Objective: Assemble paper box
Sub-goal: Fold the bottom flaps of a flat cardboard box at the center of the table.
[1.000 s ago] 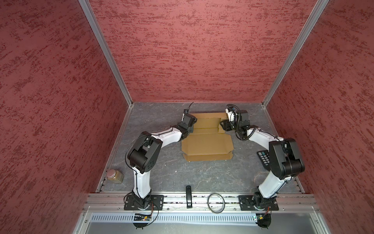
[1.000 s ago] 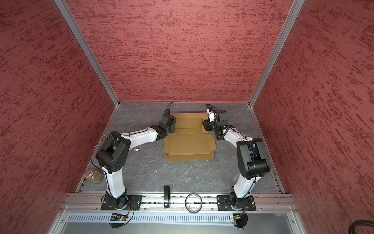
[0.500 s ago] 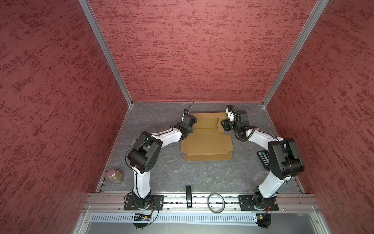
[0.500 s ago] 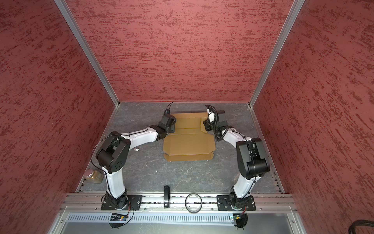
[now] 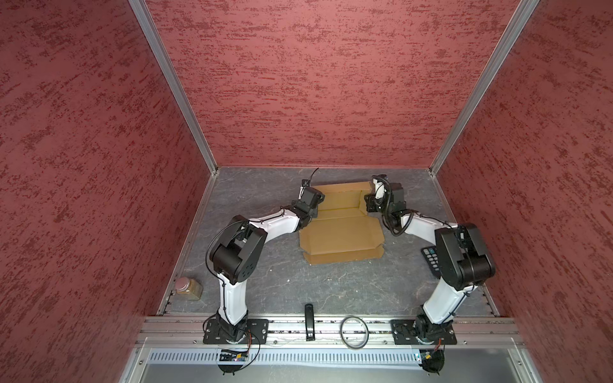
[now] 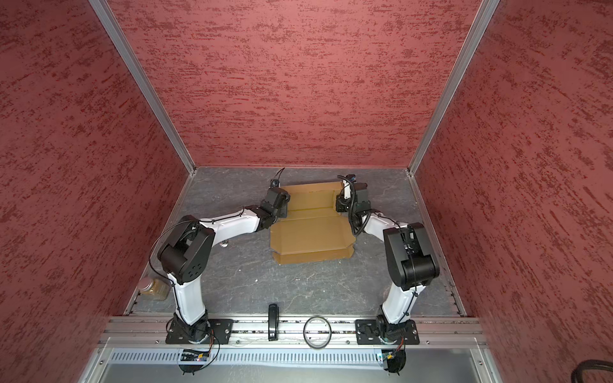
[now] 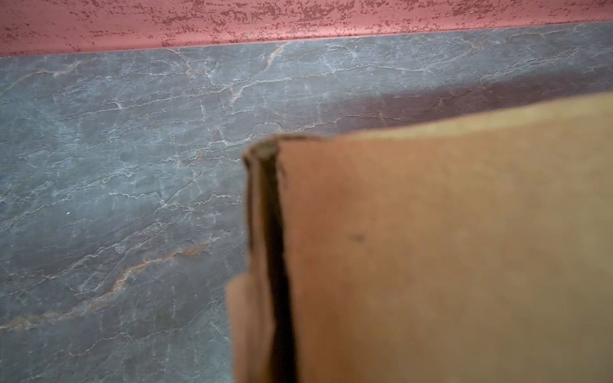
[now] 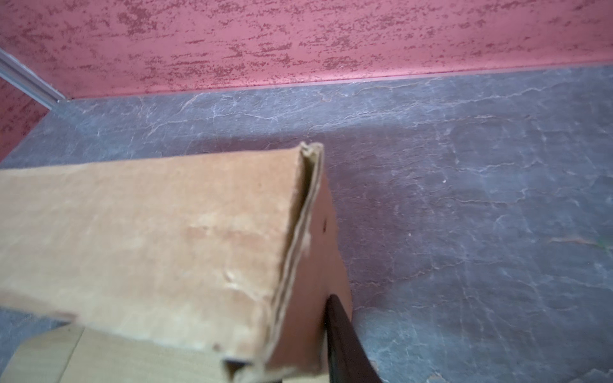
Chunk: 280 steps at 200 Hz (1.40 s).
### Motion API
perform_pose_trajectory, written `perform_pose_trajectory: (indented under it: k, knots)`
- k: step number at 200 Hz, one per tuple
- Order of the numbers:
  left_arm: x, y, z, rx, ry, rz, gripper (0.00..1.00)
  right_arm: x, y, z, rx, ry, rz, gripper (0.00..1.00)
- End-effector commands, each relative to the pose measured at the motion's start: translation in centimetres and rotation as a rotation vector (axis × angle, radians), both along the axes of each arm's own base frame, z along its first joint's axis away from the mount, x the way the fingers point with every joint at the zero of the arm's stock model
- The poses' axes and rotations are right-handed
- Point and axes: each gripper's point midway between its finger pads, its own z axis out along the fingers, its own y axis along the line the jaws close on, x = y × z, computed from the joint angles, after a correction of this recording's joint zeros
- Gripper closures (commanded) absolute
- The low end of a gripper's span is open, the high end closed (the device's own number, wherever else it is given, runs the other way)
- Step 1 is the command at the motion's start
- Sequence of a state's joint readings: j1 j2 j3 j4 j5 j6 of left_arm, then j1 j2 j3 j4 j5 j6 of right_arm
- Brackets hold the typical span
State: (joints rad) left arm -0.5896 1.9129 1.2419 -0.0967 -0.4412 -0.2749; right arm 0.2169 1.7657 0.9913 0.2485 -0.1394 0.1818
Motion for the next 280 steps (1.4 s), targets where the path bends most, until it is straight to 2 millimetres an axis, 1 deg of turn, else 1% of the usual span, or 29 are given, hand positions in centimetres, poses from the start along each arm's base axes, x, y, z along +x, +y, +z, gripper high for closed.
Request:
perform_pose_trajectory:
  k: [1,25,62,73,90,121,145,192,222,259,280]
  knots:
    - [-0.8,-2.5,-1.1,-0.022,0.038,-0.074,1.00,0.0,2.0,1.0,0.049,-0.053,0.019,0.82]
    - [-0.7,-2.6,-0.9,-0.028,0.040,-0.067,1.00,-0.2,2.0,1.3,0.032,-0.069,-0.004,0.87]
    - [-0.7,-2.6,-0.5,-0.039,0.039,-0.060,1.00,-0.6,2.2,1.0,-0.004,-0.059,-0.014,0.89]
    - [-0.7,-2.6,-0.2,-0.046,0.034,-0.061,1.00,-0.8,2.3,0.9,-0.011,-0.055,-0.012,0.88]
    - [-0.7,-2.7,0.1,-0.050,0.030,-0.062,1.00,-0.9,2.4,0.7,-0.015,-0.048,-0.008,0.84]
    - [-0.7,-2.7,0.4,-0.052,0.026,-0.066,1.00,-0.8,2.5,0.3,-0.021,-0.039,-0.007,0.83]
    - [-0.8,-2.9,0.4,-0.059,0.030,-0.072,1.00,-0.6,2.5,-0.2,-0.030,-0.031,-0.015,0.82]
    - [-0.8,-3.1,0.4,-0.061,0.036,-0.084,1.00,-0.2,2.5,-1.1,-0.047,-0.018,-0.029,0.75]
    - [-0.8,-3.3,0.2,-0.063,0.039,-0.091,1.00,-0.1,2.3,-2.0,-0.061,-0.002,-0.040,0.75]
    - [-0.8,-3.3,-0.1,-0.061,0.048,-0.093,1.00,0.2,2.0,-2.6,-0.073,0.005,-0.062,0.75]
    - [-0.9,-3.4,-0.3,-0.061,0.052,-0.099,1.00,0.4,2.1,-2.8,-0.067,0.006,-0.065,0.76]
